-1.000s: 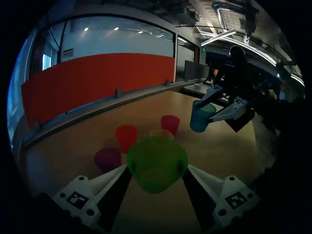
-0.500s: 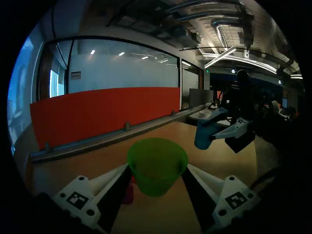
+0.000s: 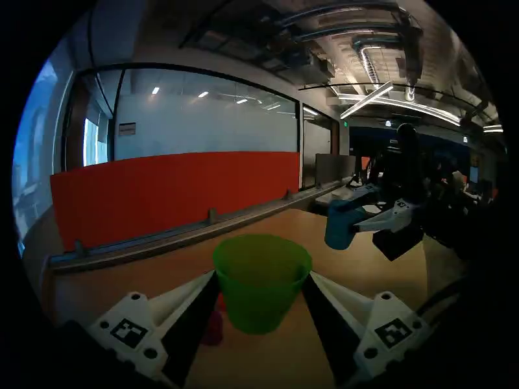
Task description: Pour water
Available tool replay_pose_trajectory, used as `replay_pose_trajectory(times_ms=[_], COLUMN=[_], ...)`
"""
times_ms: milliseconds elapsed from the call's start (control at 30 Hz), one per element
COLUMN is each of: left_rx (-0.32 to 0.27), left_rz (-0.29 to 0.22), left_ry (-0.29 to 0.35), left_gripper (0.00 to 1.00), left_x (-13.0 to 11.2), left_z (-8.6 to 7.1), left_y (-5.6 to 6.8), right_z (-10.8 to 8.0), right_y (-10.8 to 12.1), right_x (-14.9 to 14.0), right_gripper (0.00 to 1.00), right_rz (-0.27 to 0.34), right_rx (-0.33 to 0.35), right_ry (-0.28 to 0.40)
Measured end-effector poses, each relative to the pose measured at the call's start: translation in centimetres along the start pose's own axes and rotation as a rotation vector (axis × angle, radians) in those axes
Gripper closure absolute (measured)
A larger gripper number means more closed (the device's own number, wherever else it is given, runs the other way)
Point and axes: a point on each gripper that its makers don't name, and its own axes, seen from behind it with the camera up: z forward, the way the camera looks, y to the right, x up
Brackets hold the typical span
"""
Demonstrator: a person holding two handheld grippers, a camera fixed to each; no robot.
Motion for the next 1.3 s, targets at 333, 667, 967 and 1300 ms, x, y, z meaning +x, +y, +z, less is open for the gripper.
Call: replay_pose_trajectory(times_ms=[333,667,967,1300], left_rx=[0.003,-0.001,-0.008,-0.006], left_rz=[-0.025,-0.037,-0.033,-0.031], left_ry=[0.042,0.062,0.079,0.104], left_gripper=[0.15,0.15,0.15,0.15], left_x=[0.7,1.1,1.3,1.6], left_z=[0.2,0.5,0.8,0.7], left_y=[0.0,0.4,0.6,0.4], right_z=[-0.2,-0.2,-0.2,0.0], right_y=[0.5,0.7,0.7,0.7], right_x=[1.0,2.1,2.6,2.9], right_gripper=[0.10,0.10,0.10,0.10], right_rz=[0.005,-0.004,-0.019,-0.022], right_rx=[-0.008,-0.014,-0.016,-0.015], right_ry=[0.061,0.104,0.122,0.126])
